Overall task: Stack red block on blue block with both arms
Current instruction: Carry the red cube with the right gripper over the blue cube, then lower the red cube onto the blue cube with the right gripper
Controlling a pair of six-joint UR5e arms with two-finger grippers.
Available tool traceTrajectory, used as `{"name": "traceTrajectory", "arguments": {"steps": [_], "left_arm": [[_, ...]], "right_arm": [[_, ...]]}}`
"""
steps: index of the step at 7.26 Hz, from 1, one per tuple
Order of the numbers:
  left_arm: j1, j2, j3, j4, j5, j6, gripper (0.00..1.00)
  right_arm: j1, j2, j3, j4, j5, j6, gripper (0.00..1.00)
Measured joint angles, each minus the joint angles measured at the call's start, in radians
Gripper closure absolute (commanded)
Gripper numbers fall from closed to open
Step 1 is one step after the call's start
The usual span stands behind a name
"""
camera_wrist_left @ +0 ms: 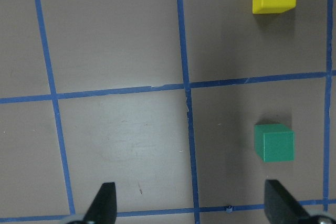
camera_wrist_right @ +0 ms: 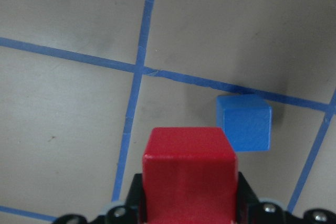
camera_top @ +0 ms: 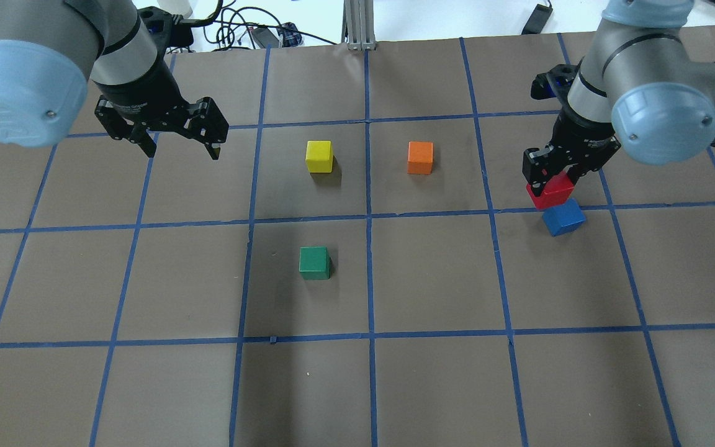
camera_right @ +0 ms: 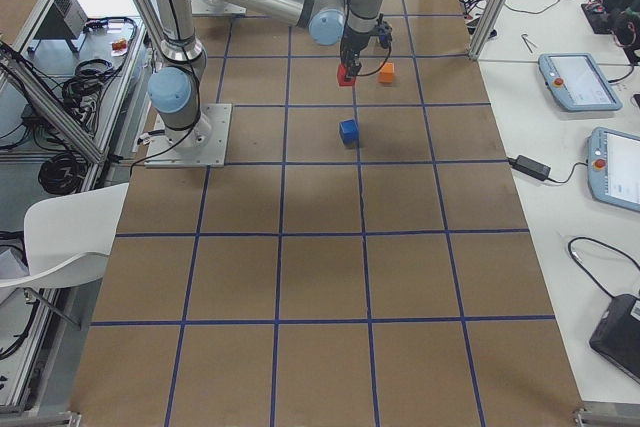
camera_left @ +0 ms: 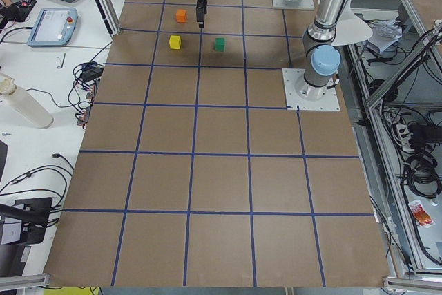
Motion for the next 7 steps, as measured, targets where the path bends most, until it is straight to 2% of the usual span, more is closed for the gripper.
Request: {"name": "traceTrajectory", "arguments": {"steps": [2, 4, 7], "left_arm": [[0.000, 0.001, 0.000, 0.001, -0.002, 0.000, 0.00], [0.000, 0.001, 0.000, 0.001, -0.002, 0.000, 0.00], [0.000, -0.001, 0.000, 0.001, -0.002, -0.001, 0.00]], "right_arm": [[-0.047, 0.001, 0.063, -0.138, 0.003, -0.098, 1.00], [-0.079, 0.006, 0.111, -0.229, 0.008, -0.146, 1.00], [-0.095, 0.010, 0.133, -0.248, 0.004, -0.167, 1.00]]}}
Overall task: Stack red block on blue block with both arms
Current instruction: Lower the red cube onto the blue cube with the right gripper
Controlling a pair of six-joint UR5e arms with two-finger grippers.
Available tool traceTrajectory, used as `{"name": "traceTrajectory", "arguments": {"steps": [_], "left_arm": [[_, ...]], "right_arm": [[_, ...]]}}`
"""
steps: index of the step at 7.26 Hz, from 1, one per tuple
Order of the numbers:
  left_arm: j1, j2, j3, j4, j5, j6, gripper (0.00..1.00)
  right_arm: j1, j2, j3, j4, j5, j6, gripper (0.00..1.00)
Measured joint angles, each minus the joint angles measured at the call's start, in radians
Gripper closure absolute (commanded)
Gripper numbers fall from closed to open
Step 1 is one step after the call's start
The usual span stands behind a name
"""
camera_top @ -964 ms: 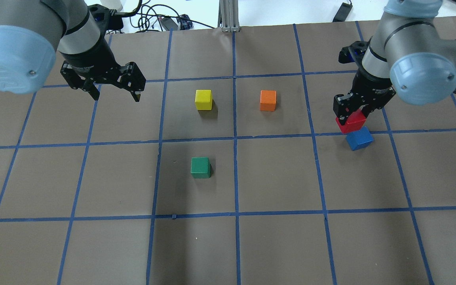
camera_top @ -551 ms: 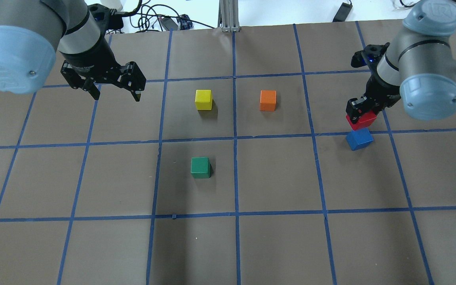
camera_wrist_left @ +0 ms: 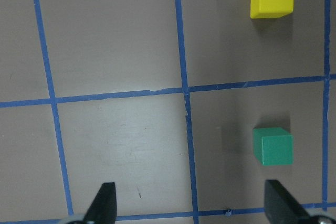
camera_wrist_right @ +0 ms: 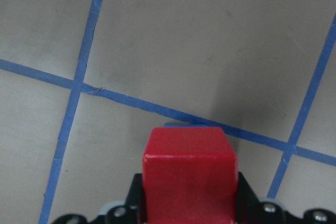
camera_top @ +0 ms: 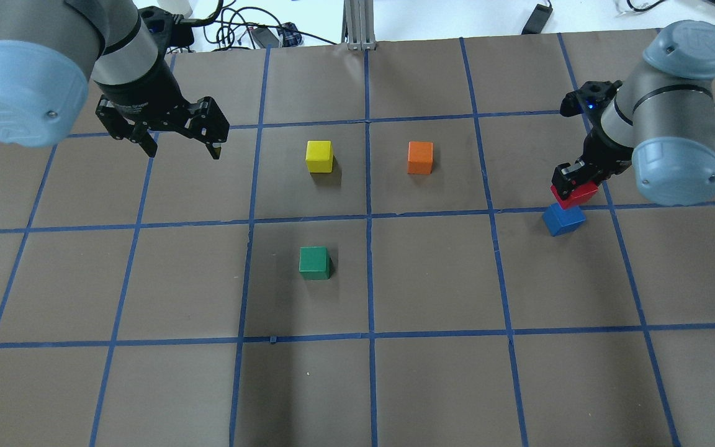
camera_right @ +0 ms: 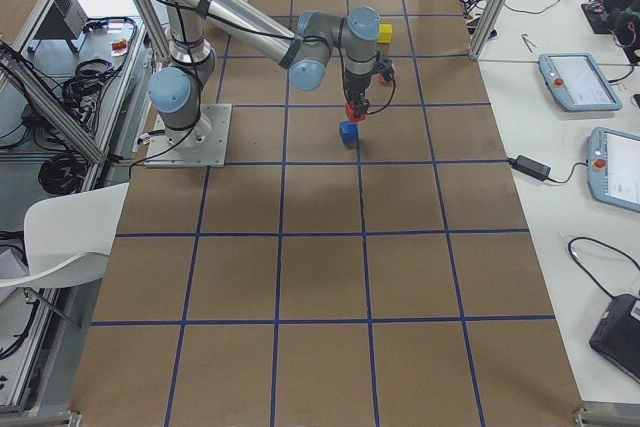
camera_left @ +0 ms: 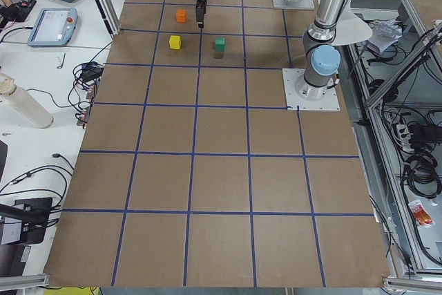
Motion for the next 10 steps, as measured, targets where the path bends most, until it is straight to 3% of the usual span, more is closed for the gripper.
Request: {"name": "traceTrajectory", "arguments": {"steps": [10], "left_arm": [[0.000, -0.001, -0.001, 0.002, 0.000, 0.000, 0.00]], "right_arm": [[-0.028, 0.015, 0.043, -0.014, 0.005, -0.010, 1.00]]}}
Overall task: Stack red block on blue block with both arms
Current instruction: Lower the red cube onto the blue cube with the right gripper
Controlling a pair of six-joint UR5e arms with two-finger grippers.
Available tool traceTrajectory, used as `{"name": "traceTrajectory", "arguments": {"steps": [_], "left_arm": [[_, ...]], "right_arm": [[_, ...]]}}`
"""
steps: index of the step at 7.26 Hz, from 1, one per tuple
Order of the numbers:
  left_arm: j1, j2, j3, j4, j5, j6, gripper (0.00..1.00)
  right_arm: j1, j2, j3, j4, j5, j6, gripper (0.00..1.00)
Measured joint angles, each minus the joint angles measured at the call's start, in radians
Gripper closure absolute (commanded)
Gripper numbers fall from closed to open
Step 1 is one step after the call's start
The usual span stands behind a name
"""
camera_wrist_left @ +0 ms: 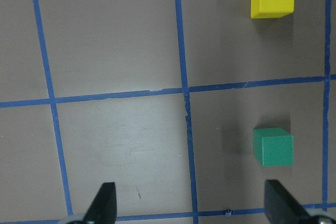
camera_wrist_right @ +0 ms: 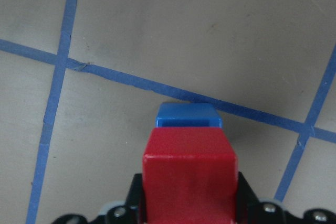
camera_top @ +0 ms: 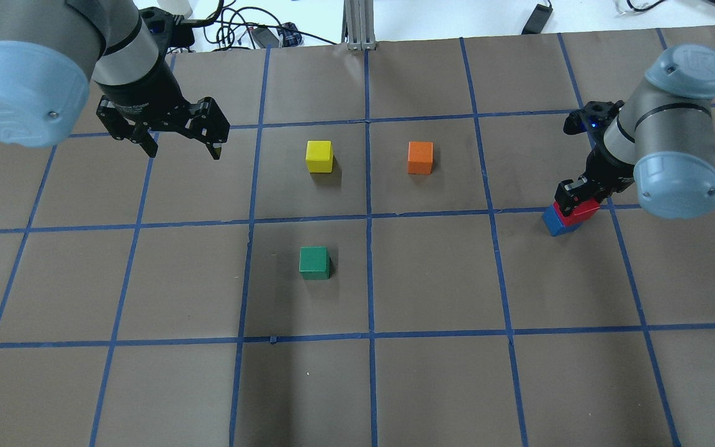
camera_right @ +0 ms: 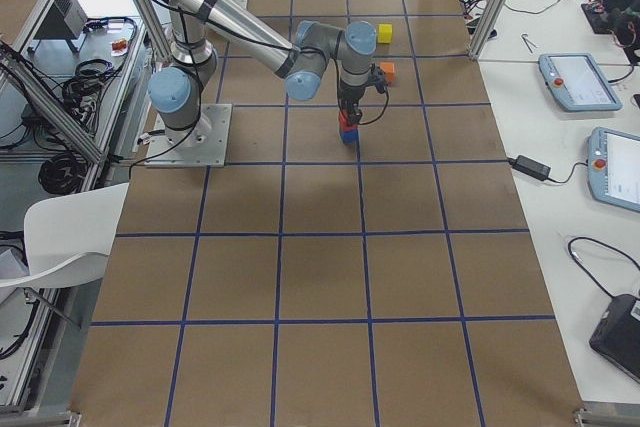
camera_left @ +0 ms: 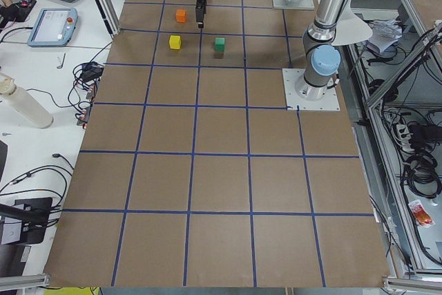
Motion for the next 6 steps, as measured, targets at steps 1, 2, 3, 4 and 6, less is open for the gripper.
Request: {"name": "traceTrajectory", "arguments": {"steps": [1, 2, 3, 4, 6], "left_arm": [[0.000, 0.000, 0.000, 0.000, 0.000, 0.000, 0.00], [-0.001, -0.001, 0.000, 0.000, 0.000, 0.000, 0.00], [-0.001, -0.001, 0.000, 0.000, 0.000, 0.000, 0.00], [-0.001, -0.002, 0.000, 0.000, 0.001, 0.000, 0.00], [-0.002, -0.002, -0.001, 0.000, 0.001, 0.000, 0.00]], "right_arm": [[0.000, 0.001, 0.000, 0.000, -0.003, 0.001, 1.00], [0.000, 0.002, 0.000, -0.001, -0.005, 0.002, 1.00], [0.001, 0.002, 0.000, -0.001, -0.005, 0.003, 0.99], [0.001, 0.003, 0.000, -0.002, -0.005, 0.003, 0.88], [0.001, 0.011, 0.000, -0.018, -0.007, 0.003, 0.47]]}}
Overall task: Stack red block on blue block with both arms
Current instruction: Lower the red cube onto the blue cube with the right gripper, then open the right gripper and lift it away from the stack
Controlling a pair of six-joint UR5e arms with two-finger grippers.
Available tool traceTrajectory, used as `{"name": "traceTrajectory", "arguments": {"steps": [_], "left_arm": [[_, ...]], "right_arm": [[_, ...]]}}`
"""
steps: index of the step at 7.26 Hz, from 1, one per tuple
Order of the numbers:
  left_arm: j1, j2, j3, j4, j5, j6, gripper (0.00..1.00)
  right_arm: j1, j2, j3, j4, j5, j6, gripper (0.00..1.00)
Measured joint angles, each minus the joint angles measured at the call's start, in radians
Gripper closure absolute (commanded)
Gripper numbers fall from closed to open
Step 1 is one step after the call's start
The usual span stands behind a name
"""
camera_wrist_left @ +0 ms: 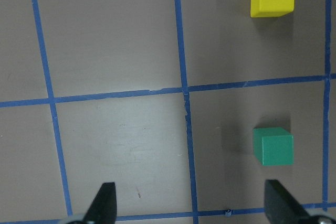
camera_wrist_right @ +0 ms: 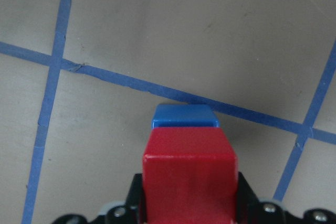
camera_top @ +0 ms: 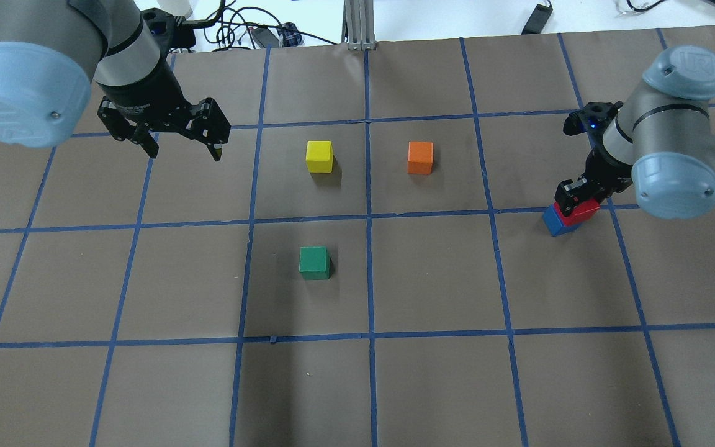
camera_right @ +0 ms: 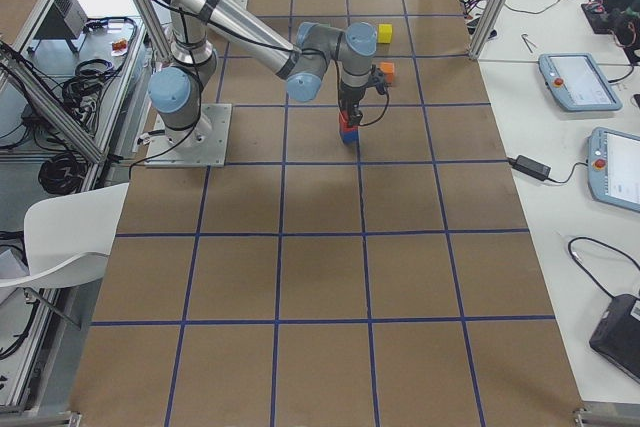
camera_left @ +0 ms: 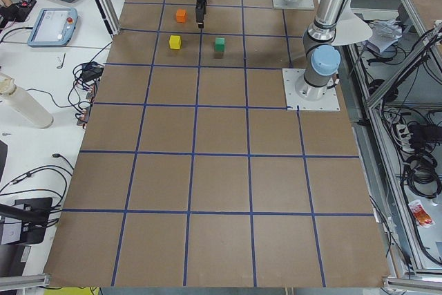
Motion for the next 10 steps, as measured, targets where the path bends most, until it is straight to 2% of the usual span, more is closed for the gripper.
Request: {"name": "traceTrajectory", "arguments": {"steps": [2, 4, 8, 10], "left_arm": [[0.000, 0.000, 0.001, 0.000, 0.000, 0.000, 0.00], [0.000, 0.000, 0.001, 0.000, -0.001, 0.000, 0.00], [0.000, -0.001, 0.001, 0.000, -0.001, 0.000, 0.00], [0.000, 0.000, 0.001, 0.000, -0.001, 0.000, 0.00]], "right_arm": [[0.000, 0.003, 0.000, -0.014, -0.002, 0.002, 0.35], [0.000, 0.003, 0.000, -0.015, -0.001, 0.011, 0.34], [-0.001, -0.001, -0.009, -0.004, 0.002, 0.020, 0.03], [0.000, -0.012, -0.042, 0.026, 0.003, 0.035, 0.00]]}}
